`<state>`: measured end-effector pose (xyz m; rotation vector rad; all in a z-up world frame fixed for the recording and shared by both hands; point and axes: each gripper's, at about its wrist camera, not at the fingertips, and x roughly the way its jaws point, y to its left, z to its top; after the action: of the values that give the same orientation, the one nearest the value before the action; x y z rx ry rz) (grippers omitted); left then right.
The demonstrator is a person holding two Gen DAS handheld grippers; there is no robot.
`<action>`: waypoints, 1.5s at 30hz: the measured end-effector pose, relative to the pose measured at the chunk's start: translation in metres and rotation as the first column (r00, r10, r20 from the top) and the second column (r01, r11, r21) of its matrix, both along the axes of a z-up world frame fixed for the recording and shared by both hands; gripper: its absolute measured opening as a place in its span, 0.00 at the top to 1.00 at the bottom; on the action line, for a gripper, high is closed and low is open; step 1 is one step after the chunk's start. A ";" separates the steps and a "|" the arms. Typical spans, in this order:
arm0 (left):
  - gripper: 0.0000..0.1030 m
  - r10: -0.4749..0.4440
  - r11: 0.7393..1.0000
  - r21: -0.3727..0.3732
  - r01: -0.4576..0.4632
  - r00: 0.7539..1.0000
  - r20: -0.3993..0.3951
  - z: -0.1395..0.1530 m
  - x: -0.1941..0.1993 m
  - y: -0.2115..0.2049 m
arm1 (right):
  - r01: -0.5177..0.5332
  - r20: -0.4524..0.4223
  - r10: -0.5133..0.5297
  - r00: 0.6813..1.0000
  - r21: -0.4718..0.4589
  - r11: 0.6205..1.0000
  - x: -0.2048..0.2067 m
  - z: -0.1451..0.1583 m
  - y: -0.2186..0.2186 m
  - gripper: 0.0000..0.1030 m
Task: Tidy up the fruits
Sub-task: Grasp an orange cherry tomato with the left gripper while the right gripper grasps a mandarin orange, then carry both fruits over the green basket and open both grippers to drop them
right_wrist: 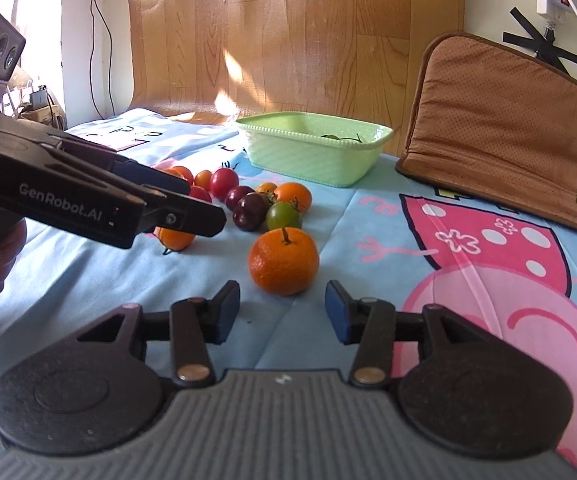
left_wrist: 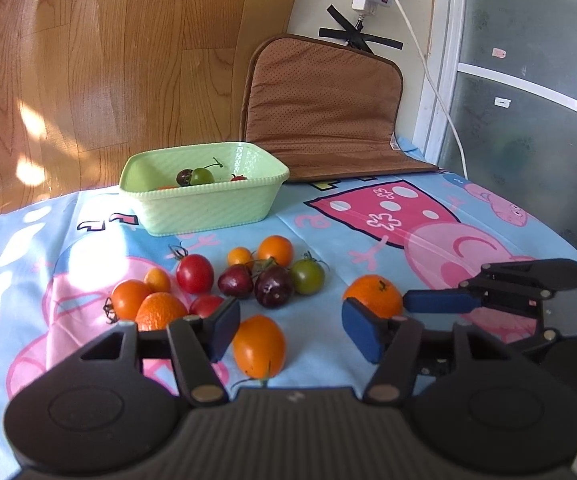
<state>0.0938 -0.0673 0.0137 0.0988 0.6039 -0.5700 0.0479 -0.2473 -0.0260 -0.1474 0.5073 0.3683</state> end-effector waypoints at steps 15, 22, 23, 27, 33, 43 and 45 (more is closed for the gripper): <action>0.66 0.066 0.997 -0.022 -0.068 0.994 -0.088 -0.019 0.006 0.011 | -0.012 0.010 0.011 1.000 0.008 1.000 0.013 0.002 0.007 0.51; 0.54 0.062 0.994 -0.086 -0.073 0.989 -0.132 -0.012 0.015 0.012 | 0.000 -0.001 0.000 1.000 0.015 1.000 0.014 0.002 0.006 0.51; 0.54 0.061 0.995 -0.074 -0.071 0.990 -0.125 -0.012 0.016 0.009 | 0.000 -0.001 0.000 1.000 0.014 1.000 0.014 0.002 0.006 0.51; 0.64 0.061 0.996 -0.057 -0.069 0.989 -0.134 -0.017 0.021 0.001 | -0.001 -0.002 0.001 1.000 0.016 1.000 0.015 0.002 0.005 0.51; 0.71 0.068 0.994 -0.073 -0.078 0.989 -0.130 -0.018 0.017 0.009 | -0.002 -0.004 0.002 1.000 0.025 1.000 0.016 0.001 0.003 0.58; 0.71 0.047 0.992 -0.110 -0.066 0.986 -0.161 -0.018 -0.043 0.042 | -0.095 -0.036 0.096 0.995 0.043 0.995 -0.026 0.000 0.021 0.59; 0.71 0.057 0.990 -0.116 -0.076 0.986 -0.157 -0.018 -0.057 0.050 | -0.108 -0.043 0.110 0.993 0.045 0.993 -0.034 0.001 0.025 0.59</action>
<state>0.0367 -0.0173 -0.0048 -0.0805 0.7183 -0.5514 0.0140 -0.2219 -0.0254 -0.1260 0.5374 0.4897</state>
